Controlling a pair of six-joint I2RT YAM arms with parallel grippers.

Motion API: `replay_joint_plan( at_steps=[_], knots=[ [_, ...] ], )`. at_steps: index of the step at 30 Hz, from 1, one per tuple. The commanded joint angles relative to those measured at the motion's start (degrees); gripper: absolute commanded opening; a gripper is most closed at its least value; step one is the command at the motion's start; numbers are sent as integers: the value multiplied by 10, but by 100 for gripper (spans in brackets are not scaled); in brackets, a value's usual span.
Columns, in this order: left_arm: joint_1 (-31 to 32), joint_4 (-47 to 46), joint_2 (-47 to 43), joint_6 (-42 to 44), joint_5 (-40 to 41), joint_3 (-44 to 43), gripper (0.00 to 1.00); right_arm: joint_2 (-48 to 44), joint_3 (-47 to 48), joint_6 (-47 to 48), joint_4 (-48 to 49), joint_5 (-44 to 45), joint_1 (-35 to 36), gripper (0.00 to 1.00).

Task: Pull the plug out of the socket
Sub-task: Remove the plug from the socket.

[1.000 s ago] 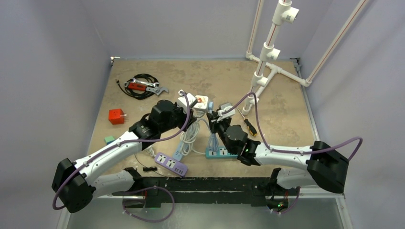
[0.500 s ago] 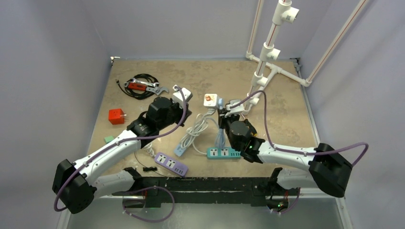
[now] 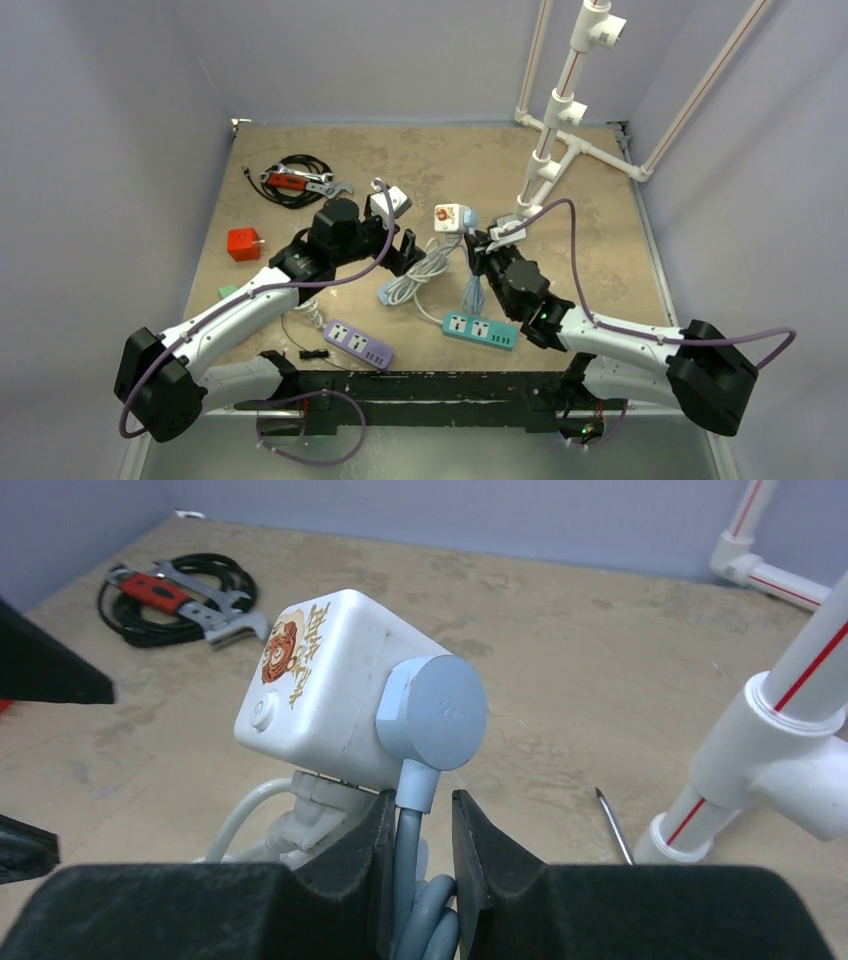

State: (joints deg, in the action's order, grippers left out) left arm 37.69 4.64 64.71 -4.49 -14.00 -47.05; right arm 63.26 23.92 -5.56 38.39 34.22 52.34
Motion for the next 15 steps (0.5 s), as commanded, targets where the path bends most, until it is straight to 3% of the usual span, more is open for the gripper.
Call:
replay_joint_plan(
  at_steps=[1, 9, 15],
  knots=[
    [0, -53, 4, -10, -91, -12, 83, -55, -9, -2, 135, -69, 5, 0],
    [9, -121, 46, -45, -133, 4, 88, -76, -19, -36, 162, -142, 8, 0],
    [2, -166, -5, -74, -149, 24, 94, -78, -25, -32, 171, -156, 13, 0]
  ],
)
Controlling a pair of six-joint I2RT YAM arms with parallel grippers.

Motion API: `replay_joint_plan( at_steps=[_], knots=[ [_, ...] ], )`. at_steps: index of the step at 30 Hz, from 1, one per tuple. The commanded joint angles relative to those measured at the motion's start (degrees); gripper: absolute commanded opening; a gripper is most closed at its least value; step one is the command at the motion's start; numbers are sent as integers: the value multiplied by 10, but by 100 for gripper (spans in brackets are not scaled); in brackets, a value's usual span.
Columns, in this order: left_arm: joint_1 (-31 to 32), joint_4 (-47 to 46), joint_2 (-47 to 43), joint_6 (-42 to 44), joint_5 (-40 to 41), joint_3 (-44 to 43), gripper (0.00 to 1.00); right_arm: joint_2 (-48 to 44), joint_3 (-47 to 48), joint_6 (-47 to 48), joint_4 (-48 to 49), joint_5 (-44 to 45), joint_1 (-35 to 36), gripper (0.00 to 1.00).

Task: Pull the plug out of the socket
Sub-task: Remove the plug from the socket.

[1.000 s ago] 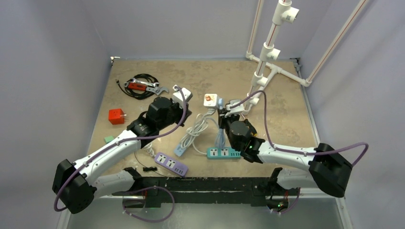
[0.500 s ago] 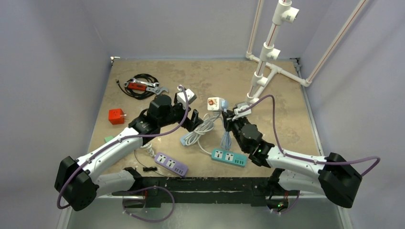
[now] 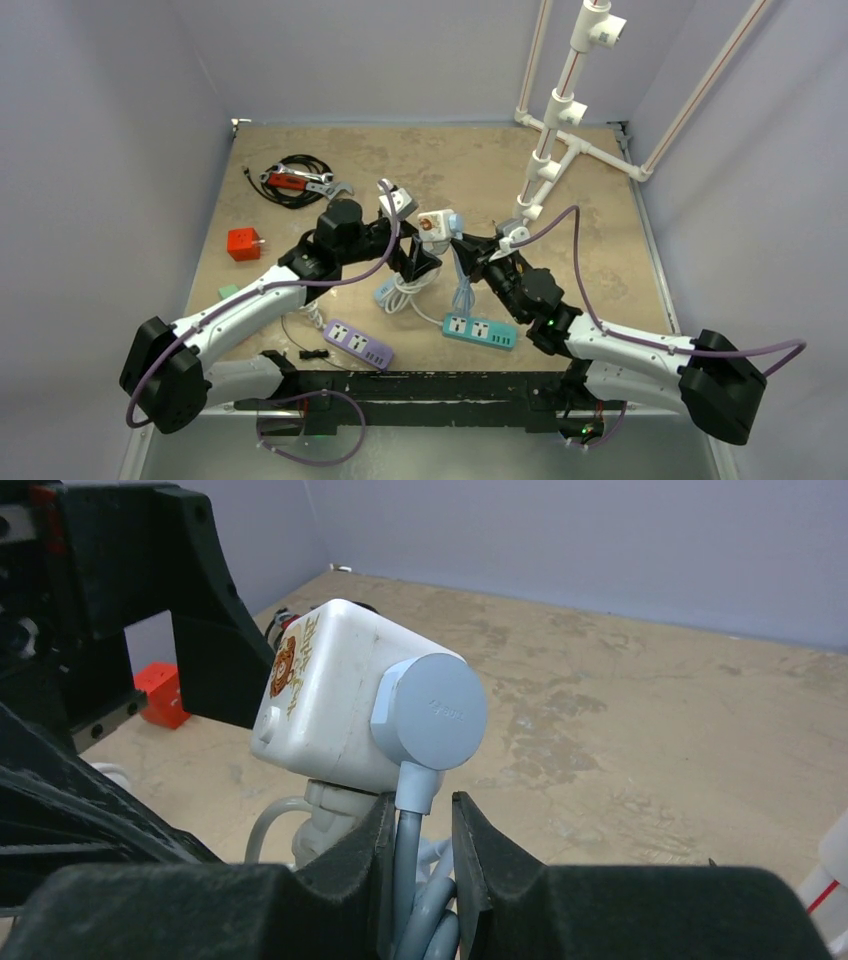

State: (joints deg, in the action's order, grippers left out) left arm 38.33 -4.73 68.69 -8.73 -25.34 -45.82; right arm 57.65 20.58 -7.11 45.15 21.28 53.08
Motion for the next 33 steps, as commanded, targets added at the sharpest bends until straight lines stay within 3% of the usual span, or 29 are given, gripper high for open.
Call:
replay_joint_plan(
  at_steps=[1, 9, 17, 22, 33],
  knots=[
    [-9, -78, -49, -49, -37, 12, 95, -25, 5, -16, 110, -25, 6, 0],
    [-70, -200, 27, -216, -150, 8, 99, 12, 11, 51, 135, 73, 68, 0],
    [-84, -140, 40, -212, -156, -8, 99, 68, 16, 129, 194, 163, 111, 0],
    [-84, -55, 67, -176, -179, -41, 99, 93, 8, 211, 259, 208, 129, 0],
    [-85, -18, 95, -164, -191, -54, 99, 117, -7, 310, 331, 213, 171, 0]
  ],
)
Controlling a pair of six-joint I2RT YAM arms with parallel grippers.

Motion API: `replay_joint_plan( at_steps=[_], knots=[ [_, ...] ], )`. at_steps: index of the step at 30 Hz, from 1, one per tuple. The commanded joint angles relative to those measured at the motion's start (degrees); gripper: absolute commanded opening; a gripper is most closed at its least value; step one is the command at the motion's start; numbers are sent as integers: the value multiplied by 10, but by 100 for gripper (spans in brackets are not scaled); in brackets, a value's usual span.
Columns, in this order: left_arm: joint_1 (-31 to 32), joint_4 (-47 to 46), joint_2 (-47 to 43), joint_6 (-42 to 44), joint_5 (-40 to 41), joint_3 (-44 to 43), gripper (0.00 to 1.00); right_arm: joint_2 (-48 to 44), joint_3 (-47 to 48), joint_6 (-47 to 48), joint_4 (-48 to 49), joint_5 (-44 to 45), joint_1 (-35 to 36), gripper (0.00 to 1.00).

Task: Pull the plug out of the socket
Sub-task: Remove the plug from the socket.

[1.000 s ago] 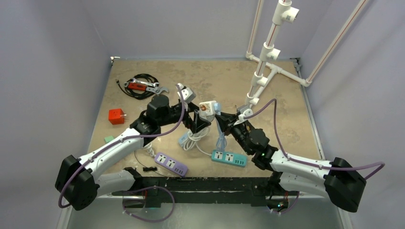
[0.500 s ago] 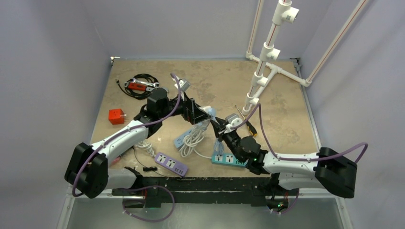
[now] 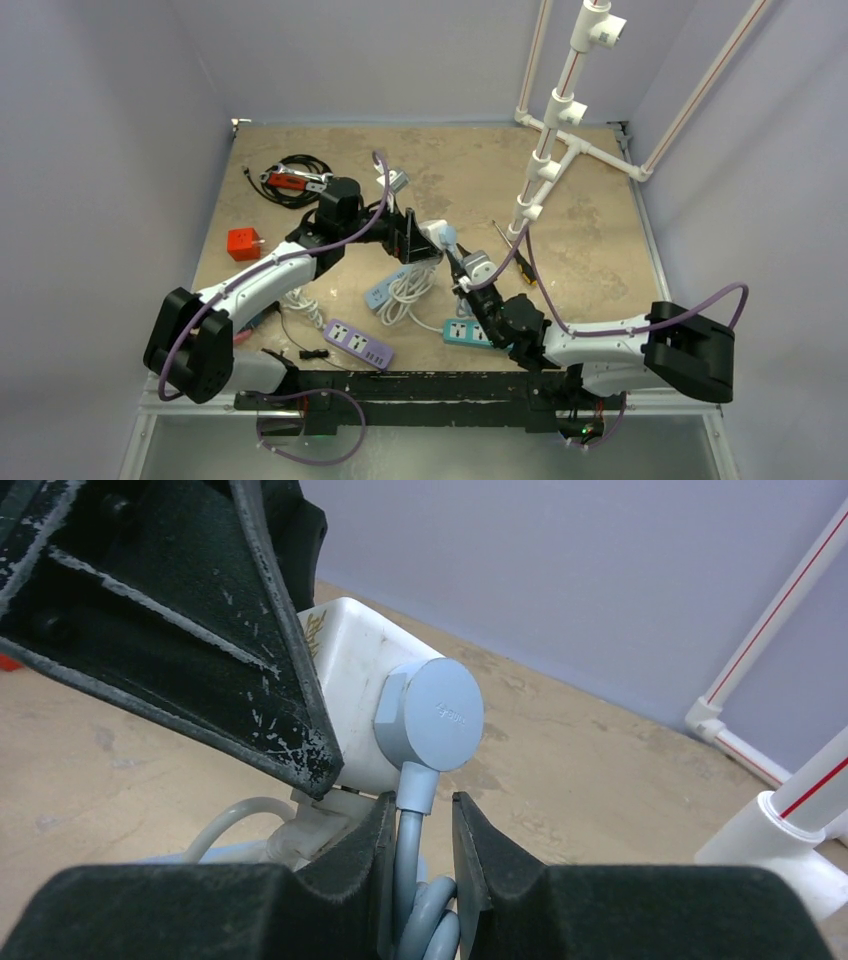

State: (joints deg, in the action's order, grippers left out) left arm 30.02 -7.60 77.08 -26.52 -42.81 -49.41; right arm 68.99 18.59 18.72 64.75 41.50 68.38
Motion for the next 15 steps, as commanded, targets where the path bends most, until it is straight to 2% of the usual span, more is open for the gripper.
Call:
replay_joint_plan(
  at_steps=[1, 4, 6, 8, 12, 15],
  knots=[
    [-1, 7, 11, 11, -19, -18, 99, 9, 14, 56, 138, 14, 22, 0],
    [-1, 6, 9, 12, -22, -18, 99, 25, 17, 76, 155, 26, 35, 0],
    [-1, 11, 12, 14, -23, -18, 95, 35, 18, 86, 171, 38, 42, 0],
    [-1, 14, 17, 19, -26, -19, 84, 43, 20, 97, 179, 47, 46, 0],
    [0, 32, 25, 29, -27, -26, 55, 54, 20, 113, 201, 71, 50, 0],
    [-1, 34, 25, 31, -25, -26, 38, 59, 18, 120, 215, 79, 53, 0]
  ],
)
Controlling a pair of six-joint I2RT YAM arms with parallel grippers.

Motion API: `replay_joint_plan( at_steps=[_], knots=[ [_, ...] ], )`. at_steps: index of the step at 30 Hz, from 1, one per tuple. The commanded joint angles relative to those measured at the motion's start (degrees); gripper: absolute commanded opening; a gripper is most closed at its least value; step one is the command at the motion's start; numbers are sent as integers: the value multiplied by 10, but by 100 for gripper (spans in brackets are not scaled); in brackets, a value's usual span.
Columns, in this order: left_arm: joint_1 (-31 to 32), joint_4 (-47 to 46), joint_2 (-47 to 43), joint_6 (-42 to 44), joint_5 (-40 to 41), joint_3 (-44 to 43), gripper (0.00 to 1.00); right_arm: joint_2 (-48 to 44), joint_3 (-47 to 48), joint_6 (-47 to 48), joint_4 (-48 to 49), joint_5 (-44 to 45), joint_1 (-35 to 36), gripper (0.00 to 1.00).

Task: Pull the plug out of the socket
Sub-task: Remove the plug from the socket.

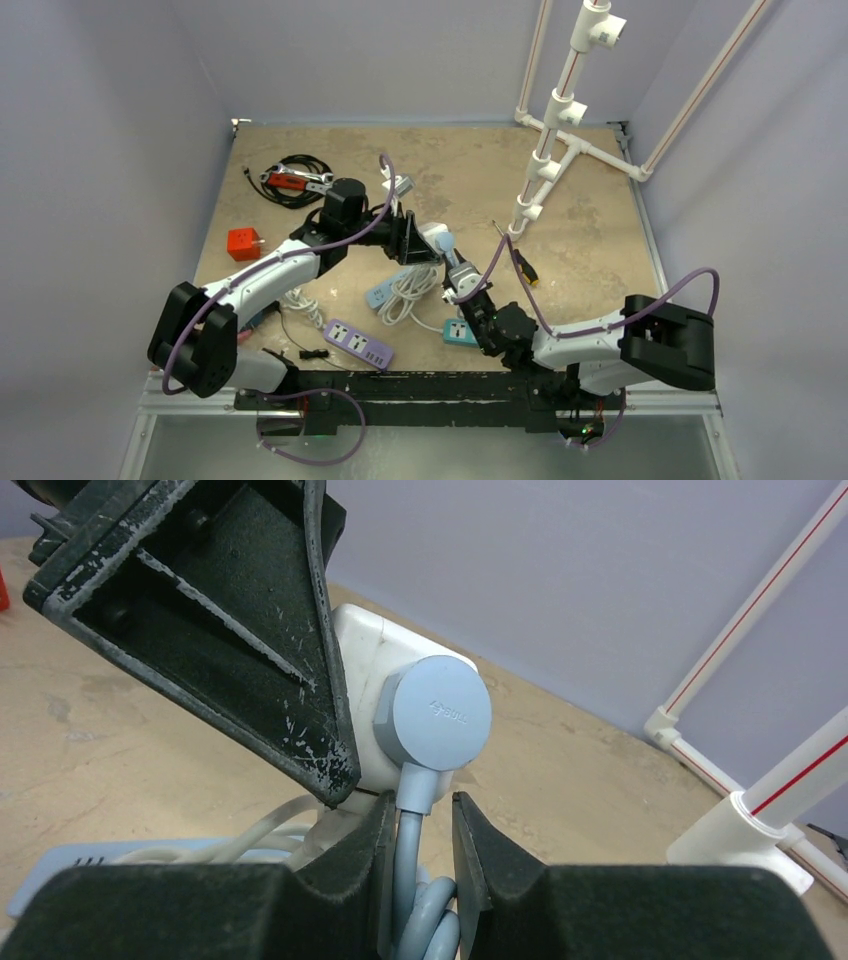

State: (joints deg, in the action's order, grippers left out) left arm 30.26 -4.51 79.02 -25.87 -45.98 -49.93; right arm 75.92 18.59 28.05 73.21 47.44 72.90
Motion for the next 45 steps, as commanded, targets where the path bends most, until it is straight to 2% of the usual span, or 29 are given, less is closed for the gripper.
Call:
replay_joint_plan(
  at_steps=[1, 4, 6, 9, 11, 15, 18, 22, 29, 34, 38, 45],
  knots=[
    [-3, 3, 6, 24, 6, -20, 32, -8, 18, 30, 135, 23, 9, 0],
    [-3, 2, 8, 23, 7, -19, 11, 5, 21, 40, 151, 42, 13, 0],
    [-3, 2, 9, 22, 13, -18, 0, 20, 28, 49, 168, 73, 13, 0],
    [-3, 10, 6, 24, 41, -17, 0, 34, 30, 60, 223, 108, 13, 0],
    [-3, 29, 3, 35, 75, -18, 0, 18, 30, 40, 204, 109, 11, 0],
    [-3, 83, -1, 61, 161, -23, 0, -66, 39, -92, 36, 55, -14, 0],
    [-3, 99, -1, 70, 209, -24, 0, -112, 35, -152, -35, -4, -40, 0],
    [-3, 100, 0, 68, 236, -25, 0, -108, 34, -156, -44, -35, -41, 0],
    [-3, 132, -21, 87, 346, -28, 0, -95, 48, -166, -46, -84, -20, 0],
    [6, 148, -33, 108, 401, -31, 0, -99, 60, -172, -65, -82, -12, 0],
    [8, 126, -38, 102, 365, -27, 0, -92, 61, -186, -85, -83, -12, 0],
    [-16, 14, -49, 37, 189, 3, 0, -8, 73, -192, -61, -54, -13, 0]
  ],
)
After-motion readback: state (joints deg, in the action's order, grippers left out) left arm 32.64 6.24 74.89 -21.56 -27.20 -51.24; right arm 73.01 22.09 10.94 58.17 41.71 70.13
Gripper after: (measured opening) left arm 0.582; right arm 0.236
